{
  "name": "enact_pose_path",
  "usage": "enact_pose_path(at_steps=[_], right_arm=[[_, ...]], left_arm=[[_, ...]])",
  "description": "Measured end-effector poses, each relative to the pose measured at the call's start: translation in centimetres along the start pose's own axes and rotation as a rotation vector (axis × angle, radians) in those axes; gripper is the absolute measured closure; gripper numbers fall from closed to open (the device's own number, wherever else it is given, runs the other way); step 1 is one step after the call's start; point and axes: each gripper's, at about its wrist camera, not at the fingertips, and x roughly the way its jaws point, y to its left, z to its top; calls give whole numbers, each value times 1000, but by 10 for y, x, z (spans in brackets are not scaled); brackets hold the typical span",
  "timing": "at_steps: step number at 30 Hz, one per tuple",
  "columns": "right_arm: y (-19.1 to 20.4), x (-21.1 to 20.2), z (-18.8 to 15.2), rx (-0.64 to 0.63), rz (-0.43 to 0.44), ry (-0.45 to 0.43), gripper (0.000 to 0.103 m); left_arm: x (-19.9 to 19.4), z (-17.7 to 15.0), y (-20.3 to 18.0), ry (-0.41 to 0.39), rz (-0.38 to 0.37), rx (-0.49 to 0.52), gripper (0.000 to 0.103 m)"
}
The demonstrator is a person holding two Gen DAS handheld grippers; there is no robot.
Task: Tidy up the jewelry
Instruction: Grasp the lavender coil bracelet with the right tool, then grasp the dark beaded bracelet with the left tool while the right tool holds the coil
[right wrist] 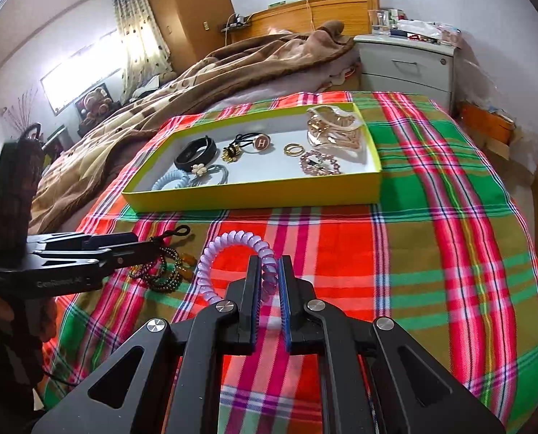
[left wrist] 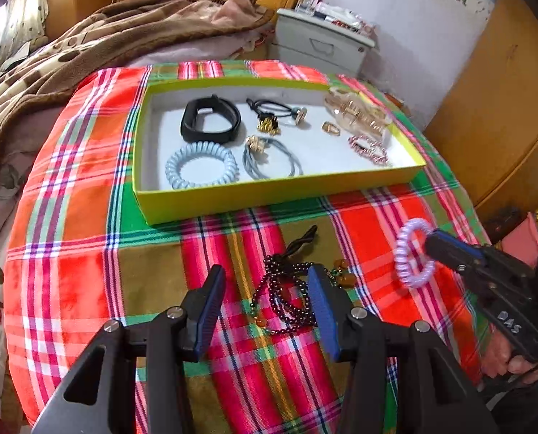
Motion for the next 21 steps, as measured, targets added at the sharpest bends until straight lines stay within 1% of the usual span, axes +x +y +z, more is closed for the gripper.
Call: enact_pose_path(at_steps=[7, 13, 16, 20, 21], right_arm=[[-1, -3, 1, -2, 8, -12, 93], [2, -3, 3, -10, 16, -23, 93], [2, -4, 2, -11, 15, -28, 93], [2, -3, 2, -6, 12, -25, 93], [2, -3, 2, -4, 12, -24, 93]], left_arm=[[7, 2, -9, 0, 31, 40, 54], [11, -1, -18, -32, 85, 92, 54], [11, -3, -20, -48, 91, 124, 54], [11, -1, -21, -50, 136, 135, 68], [10, -2, -22, -53, 132, 132, 73]])
